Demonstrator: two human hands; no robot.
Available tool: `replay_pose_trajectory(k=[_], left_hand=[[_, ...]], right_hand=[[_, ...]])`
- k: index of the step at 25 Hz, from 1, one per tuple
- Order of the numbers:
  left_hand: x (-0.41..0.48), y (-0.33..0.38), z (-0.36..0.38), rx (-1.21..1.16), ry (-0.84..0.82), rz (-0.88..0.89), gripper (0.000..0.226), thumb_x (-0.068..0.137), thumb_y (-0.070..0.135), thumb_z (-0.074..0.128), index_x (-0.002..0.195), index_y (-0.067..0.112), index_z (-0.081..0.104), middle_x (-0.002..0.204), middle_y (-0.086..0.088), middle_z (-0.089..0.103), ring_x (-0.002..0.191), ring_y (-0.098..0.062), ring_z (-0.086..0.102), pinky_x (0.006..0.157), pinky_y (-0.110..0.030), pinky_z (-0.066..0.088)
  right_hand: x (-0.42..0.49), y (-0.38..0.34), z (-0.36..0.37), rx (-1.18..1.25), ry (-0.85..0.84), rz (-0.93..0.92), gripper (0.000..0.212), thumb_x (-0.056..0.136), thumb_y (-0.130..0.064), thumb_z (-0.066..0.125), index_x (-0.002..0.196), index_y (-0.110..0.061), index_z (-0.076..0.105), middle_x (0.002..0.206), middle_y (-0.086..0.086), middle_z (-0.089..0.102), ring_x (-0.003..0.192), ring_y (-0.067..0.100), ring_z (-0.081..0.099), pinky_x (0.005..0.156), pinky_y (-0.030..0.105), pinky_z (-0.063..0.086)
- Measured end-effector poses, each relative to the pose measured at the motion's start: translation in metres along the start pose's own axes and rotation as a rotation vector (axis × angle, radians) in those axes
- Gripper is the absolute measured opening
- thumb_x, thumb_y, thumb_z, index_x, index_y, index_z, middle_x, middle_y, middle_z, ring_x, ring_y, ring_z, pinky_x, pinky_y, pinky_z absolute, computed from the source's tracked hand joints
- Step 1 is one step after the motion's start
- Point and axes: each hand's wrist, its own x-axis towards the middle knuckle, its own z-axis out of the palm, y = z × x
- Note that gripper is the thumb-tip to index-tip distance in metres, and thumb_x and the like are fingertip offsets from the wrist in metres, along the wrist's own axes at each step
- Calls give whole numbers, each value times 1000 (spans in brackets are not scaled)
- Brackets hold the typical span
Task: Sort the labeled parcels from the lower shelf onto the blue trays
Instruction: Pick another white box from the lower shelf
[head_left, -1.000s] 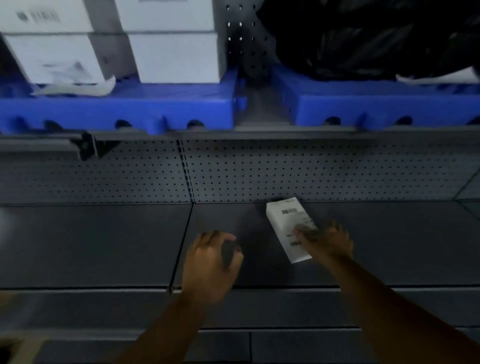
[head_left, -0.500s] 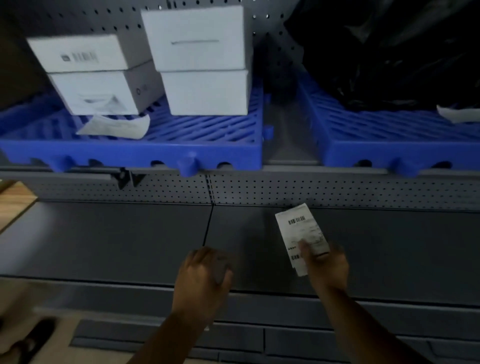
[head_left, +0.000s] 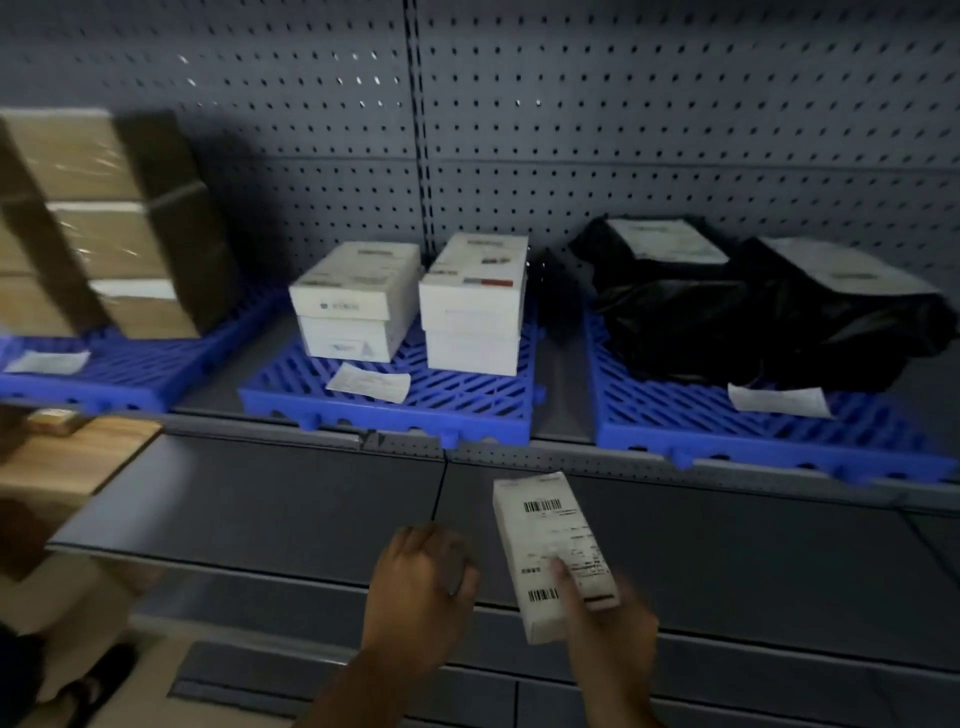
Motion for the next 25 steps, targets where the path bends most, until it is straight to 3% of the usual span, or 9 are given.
replay_pose_trajectory(k=[3,6,10,13,16,19,22,25], left_hand=[[-25,2,-30,64,53,-38,12,82,24,68,92,19,74,96,-1,71,92,-27,64,82,-40,51],[-50,-5,-69,102,140,-113,14,75,14,80,88,18,75,89,-3,71,87,-31,65,75,-42,53],[-65,-26,-124,172,281,-182,17,71,6,87,82,14,76,82,-5,72,78,-34,67,70,-41,56],[-61,-42,-164,196,359,-197,16,72,5,86,82,13,76,81,-6,72,75,-32,69,69,-42,56],[-31,-54,-203,139,418,-168,9,82,14,80,89,16,76,90,-3,72,86,-26,66,73,-39,55],[14,-67,-236,55,489,-33,6,88,17,74,94,17,74,96,0,70,94,-20,61,74,-33,51],[59,-88,-267,-44,515,51,6,90,19,70,95,20,73,99,5,68,97,-14,58,77,-29,48],[99,-110,-284,-67,490,108,9,91,21,69,98,21,75,98,6,67,95,-13,57,75,-24,42]], right_hand=[[-30,-23,-11,43,-128,-29,27,73,-43,89,82,-21,76,71,-8,77,61,4,73,53,25,56],[-71,-48,-13,72,-249,-44,25,73,-39,91,81,-20,78,69,-7,78,63,6,74,58,31,62],[-127,-74,-4,149,-389,-125,24,71,-38,91,80,-21,77,68,-11,78,60,3,74,49,18,55],[-149,-117,16,241,-427,-156,22,71,-36,92,83,-22,79,72,-10,79,65,7,76,55,27,60],[-144,-181,48,275,-363,-207,17,75,-41,88,78,-26,79,71,-17,78,63,2,74,56,29,59],[-131,-247,83,333,-244,-316,20,82,-40,84,68,-31,72,65,-27,73,60,-3,71,53,25,54],[-119,-304,124,420,-87,-344,27,84,-36,81,63,-28,66,56,-16,70,56,1,68,51,21,49],[-105,-349,155,474,43,-319,27,85,-34,80,65,-30,62,70,-11,66,65,8,66,59,24,49]])
